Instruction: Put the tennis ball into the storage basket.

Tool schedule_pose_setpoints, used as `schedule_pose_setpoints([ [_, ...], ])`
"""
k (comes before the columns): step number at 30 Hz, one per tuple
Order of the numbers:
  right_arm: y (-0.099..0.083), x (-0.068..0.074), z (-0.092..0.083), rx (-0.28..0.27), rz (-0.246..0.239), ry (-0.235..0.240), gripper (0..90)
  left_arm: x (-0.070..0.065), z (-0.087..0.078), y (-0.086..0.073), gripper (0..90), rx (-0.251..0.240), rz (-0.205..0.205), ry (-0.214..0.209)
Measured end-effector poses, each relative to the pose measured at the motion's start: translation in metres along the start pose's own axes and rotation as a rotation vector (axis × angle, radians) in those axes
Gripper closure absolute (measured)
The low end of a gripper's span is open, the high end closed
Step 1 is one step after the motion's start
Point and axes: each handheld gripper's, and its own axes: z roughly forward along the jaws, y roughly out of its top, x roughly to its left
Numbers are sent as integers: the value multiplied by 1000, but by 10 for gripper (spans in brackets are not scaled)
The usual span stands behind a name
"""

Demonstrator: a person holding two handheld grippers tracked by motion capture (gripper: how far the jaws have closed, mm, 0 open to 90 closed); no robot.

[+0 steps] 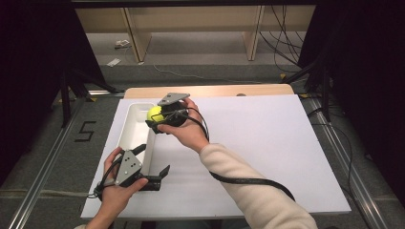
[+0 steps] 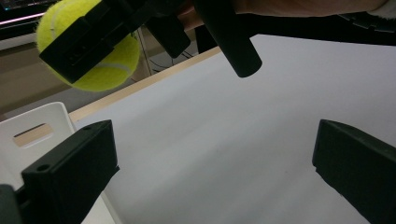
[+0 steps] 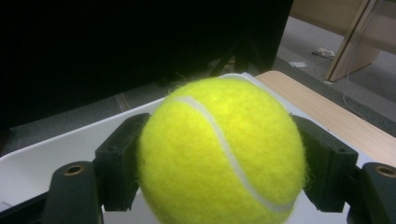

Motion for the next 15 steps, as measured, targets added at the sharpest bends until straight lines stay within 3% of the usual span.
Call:
schedule_pose_setpoints([
  [15, 4, 6, 7, -3, 1, 18, 270, 0, 0, 0, 0, 0, -1, 2],
])
